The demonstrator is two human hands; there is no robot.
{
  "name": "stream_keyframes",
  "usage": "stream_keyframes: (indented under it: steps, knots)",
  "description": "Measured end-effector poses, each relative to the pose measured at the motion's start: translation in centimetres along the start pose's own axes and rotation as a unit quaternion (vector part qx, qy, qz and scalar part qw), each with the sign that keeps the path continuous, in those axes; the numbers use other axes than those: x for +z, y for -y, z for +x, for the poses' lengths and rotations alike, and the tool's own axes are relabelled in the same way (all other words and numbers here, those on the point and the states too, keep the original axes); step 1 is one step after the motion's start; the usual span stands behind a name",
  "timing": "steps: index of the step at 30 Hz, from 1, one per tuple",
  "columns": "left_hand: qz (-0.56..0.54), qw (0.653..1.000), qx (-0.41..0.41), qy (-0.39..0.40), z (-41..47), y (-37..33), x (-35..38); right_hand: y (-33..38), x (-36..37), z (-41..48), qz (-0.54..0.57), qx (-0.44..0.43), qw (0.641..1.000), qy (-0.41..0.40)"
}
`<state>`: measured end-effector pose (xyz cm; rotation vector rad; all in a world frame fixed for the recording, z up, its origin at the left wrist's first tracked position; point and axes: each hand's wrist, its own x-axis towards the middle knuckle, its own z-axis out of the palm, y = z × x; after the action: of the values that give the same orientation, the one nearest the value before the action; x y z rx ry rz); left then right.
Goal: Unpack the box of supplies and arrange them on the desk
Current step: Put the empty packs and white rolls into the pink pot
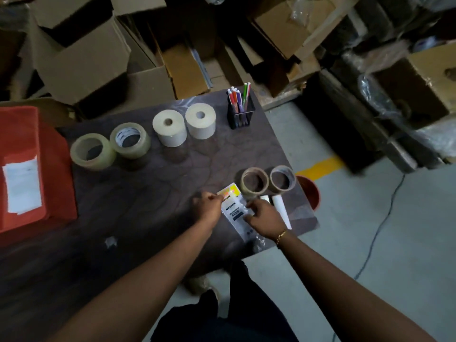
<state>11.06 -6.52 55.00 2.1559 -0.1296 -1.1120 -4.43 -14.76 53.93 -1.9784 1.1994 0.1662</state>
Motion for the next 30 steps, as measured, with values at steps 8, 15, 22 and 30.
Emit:
stream_keyframes:
  steps: [8,15,22,30]
  knots:
    - [-0.123,0.99,-0.038,0.058,-2.5,3.8,0.2,1.5,3.7,-0.8,-0.052,0.066,0.996,-0.005]
    - [-0.194,0.978,-0.011,0.081,-3.0,3.7,-0.3,3.0,2.8,-2.0,0.395,0.065,0.916,-0.017]
    - [-0.129,0.987,0.021,0.096,-2.5,3.0,-0.5,-1.4,0.2,-3.2,-0.028,0.084,0.975,-0.204]
    - [-0.19,0.98,0.035,0.048,-3.7,2.3,-1.5,-3.3,0.1,-2.1,-0.098,0.174,0.974,-0.107]
